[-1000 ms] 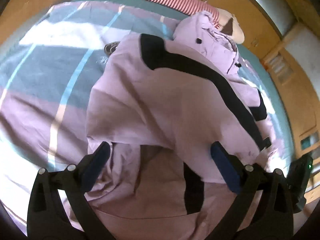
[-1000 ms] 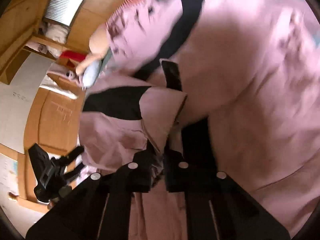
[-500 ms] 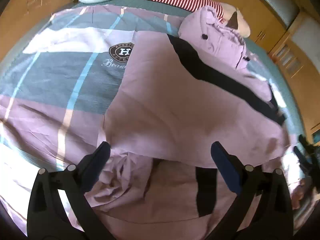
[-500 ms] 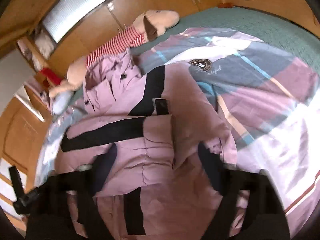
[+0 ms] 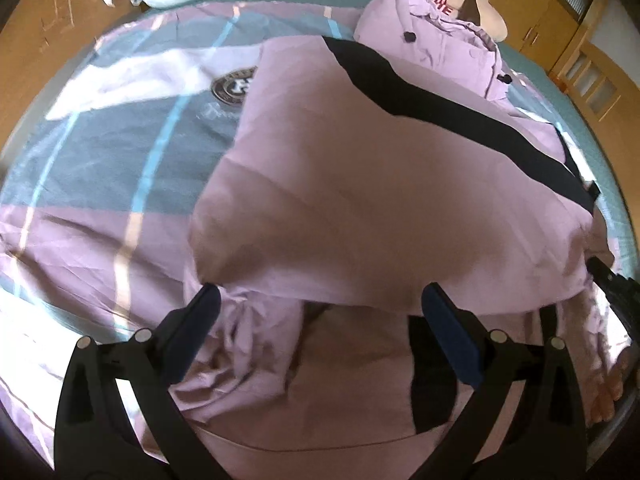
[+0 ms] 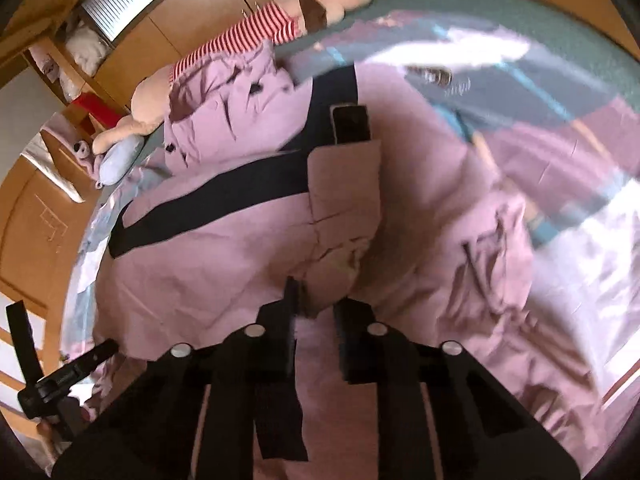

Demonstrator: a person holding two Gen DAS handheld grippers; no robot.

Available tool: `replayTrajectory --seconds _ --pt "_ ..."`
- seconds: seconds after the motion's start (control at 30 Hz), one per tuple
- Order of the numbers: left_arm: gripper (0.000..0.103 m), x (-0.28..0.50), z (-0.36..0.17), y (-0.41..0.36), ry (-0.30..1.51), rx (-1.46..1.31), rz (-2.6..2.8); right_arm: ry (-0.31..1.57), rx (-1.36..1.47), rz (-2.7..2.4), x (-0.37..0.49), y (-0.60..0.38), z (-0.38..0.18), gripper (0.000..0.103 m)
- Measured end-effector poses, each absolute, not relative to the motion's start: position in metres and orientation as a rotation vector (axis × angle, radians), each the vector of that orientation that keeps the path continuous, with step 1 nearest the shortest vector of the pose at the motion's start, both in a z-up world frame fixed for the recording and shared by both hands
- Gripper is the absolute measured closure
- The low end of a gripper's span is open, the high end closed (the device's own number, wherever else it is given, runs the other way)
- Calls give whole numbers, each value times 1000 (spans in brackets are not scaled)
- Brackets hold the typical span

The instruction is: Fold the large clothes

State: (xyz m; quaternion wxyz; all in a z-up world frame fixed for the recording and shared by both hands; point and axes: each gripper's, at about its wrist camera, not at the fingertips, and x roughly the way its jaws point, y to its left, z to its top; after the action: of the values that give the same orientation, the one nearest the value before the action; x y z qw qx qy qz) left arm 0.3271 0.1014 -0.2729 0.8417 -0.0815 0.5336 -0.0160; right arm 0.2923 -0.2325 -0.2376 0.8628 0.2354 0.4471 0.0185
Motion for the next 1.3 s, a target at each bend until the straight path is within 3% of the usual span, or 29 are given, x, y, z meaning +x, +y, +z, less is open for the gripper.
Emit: replayTrajectory --seconds 0.3,0.37,0.4,0.47,0.6,0.73,0.97,1.1,1.3 --pt "2 323 -271 87 1130 -142 -63 958 445 -130 332 -267 -245 90" --pt "2 323 -270 83 1119 -109 -42 951 417 -137 327 -265 -247 76" --pt "2 323 -268 83 1112 -100 -25 935 410 -163 322 -267 -245 58" --pt "2 320 -262 85 1073 -90 39 869 405 -257 306 -273 -237 39" --pt "2 307 -233 80 923 -67 71 747 259 -252 291 -254 -220 39" --pt "2 312 -244 74 965 -47 61 680 82 -158 291 -214 -209 39" --pt "2 319 -263 70 1004 7 96 916 -119 -24 334 -157 -258 39" --pt "2 323 -271 75 1041 -22 106 926 -137 -22 336 -159 -274 35" --pt "2 316 -253 64 945 -14 71 908 -119 4 327 -162 -273 33"
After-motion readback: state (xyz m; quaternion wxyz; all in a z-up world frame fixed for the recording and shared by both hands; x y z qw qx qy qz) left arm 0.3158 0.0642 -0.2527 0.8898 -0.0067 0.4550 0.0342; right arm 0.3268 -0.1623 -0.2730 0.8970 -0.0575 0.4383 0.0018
